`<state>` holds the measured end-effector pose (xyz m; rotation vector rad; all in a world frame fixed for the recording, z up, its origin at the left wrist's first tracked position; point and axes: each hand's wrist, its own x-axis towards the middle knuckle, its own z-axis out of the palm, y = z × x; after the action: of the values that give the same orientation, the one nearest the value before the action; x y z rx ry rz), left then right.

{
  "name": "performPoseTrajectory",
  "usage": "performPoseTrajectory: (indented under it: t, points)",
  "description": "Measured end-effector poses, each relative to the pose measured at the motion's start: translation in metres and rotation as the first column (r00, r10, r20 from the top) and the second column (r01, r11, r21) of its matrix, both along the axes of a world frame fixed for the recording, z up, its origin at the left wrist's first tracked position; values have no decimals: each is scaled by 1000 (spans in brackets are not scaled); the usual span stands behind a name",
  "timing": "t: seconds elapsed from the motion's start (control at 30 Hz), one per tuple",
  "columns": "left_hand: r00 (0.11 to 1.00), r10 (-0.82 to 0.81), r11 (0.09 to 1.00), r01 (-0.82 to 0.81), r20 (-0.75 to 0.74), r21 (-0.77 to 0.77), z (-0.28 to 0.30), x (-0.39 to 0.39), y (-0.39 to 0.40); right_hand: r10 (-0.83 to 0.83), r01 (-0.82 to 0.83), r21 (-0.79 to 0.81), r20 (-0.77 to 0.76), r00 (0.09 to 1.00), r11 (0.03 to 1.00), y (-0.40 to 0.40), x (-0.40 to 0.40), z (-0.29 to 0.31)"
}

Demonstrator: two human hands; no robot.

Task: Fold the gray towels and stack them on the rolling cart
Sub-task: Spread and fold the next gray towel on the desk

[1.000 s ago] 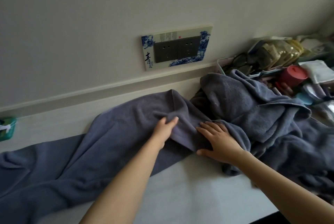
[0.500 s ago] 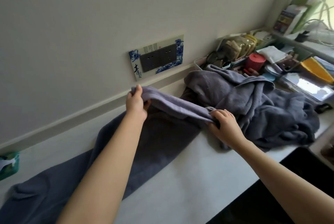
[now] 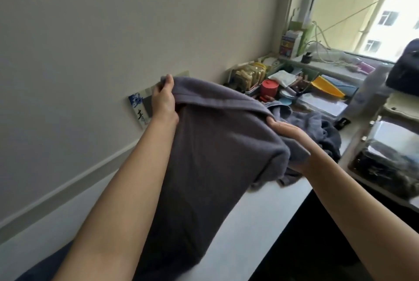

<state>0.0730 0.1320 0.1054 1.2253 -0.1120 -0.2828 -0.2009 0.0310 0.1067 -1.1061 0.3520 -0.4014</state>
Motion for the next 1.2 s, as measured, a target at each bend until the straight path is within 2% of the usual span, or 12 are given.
performPoseTrajectory:
  t: [0.07,0.17,0.3,0.4,0.47,0.53,0.57,0.63,0.73,0.87,1.03,1.2]
  points:
    - [1000,-26,999,26,13,42,2,-5,-33,-50,52,82,-34,998,995,-32,0,-4]
    - [999,-37,979,41,-23,200,-21,-13,-78,-93,97,7,-201,975,995,-76,0,-29]
    - [982,-15,946,75,-189,315,-72,-30,-124,-118,-33,-292,-486,866,956,-140,2,-85]
    - [953,-36,960,116,-300,256,-93,-33,-152,-187,-263,-570,-611,769,778,-171,-1,-105]
    - [945,-27,976,96,-327,195,-93,-30,-170,-65,-312,-482,-618,784,819,-186,-7,-105]
    - [943,-30,992,69,-332,104,-86,-32,-191,120,-243,-157,-548,828,957,-205,-16,-105]
    - [945,-48,995,75,-322,72,-84,-34,-200,126,-214,-99,-546,828,972,-216,-17,-107]
    - [947,-129,986,155,-293,67,-87,-38,-214,-8,-232,-266,-671,741,936,-236,-14,-115]
    - [960,-224,913,267,-171,307,-108,-42,-225,-278,-460,-564,-787,550,686,-253,-5,-128]
    - [949,-313,809,276,-16,519,-122,-38,-234,-338,-486,-641,-747,572,594,-260,4,-135]
    - [870,-484,659,289,97,694,-116,-34,-243,-413,-167,-695,-584,698,700,-266,3,-146]
    - [789,-580,595,238,205,767,-129,-55,-232,-294,-335,-620,-693,658,710,-262,-5,-157]
